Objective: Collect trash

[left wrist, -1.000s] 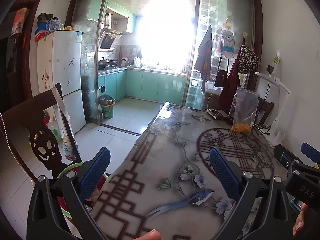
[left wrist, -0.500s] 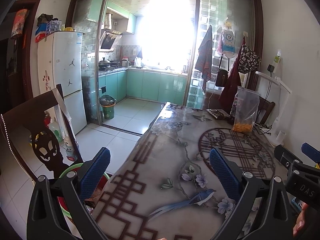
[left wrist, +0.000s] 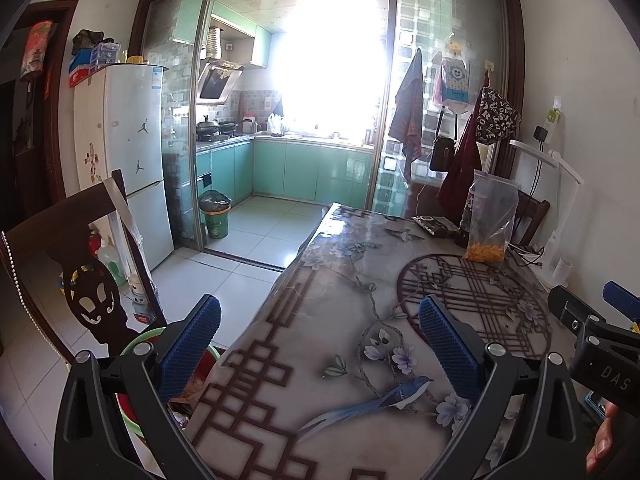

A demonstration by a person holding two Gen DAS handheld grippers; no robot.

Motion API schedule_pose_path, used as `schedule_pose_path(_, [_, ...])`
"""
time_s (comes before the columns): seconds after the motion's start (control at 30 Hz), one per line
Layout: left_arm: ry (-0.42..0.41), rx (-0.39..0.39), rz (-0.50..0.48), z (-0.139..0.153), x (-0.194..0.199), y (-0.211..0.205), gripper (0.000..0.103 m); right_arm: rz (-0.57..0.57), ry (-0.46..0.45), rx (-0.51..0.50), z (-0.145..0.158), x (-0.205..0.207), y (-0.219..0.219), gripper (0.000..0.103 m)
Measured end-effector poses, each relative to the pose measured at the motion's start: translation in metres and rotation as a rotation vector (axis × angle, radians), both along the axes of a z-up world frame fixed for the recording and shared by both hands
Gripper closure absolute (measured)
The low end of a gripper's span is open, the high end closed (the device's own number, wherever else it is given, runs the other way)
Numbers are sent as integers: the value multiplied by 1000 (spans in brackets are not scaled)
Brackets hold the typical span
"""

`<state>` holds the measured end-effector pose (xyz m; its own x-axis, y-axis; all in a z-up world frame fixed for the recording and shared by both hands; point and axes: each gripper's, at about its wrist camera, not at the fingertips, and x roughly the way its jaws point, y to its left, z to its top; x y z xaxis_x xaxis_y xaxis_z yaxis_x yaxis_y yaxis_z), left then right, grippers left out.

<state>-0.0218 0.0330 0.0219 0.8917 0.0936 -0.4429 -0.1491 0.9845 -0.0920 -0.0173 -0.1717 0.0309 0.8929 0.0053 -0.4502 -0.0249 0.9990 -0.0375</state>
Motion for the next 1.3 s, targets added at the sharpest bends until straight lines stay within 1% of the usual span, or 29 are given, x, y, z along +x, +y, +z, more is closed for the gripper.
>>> schedule_pose_path(0.43, [6, -1, -2, -2, 0, 1, 8, 1, 4, 0, -1, 0, 0, 5])
schedule_pose_path(0.67, [13, 4, -13, -7, 0, 0, 8, 2, 14, 0, -7, 1, -2, 5])
schedule_pose_path(0.83, [27, 10, -20, -11, 3, -2, 8, 0, 24, 6, -11, 5, -5, 5])
schedule_pose_path(0.97, [59, -4, -43, -16, 10, -6, 8, -2, 39, 10, -18, 9, -10, 5])
schedule_pose_path(1.07, [94, 29, -65, -29, 21, -17, 8, -4, 63, 15, -27, 17, -18, 5])
schedule_pose_path(1.17, [148, 65, -85, -47, 40, -29, 8, -11, 113, 17, -46, 33, -34, 5])
schedule_pose_path(1.3, [237, 139, -128, -88, 80, -50, 8, -72, 204, -18, -85, 71, -74, 5])
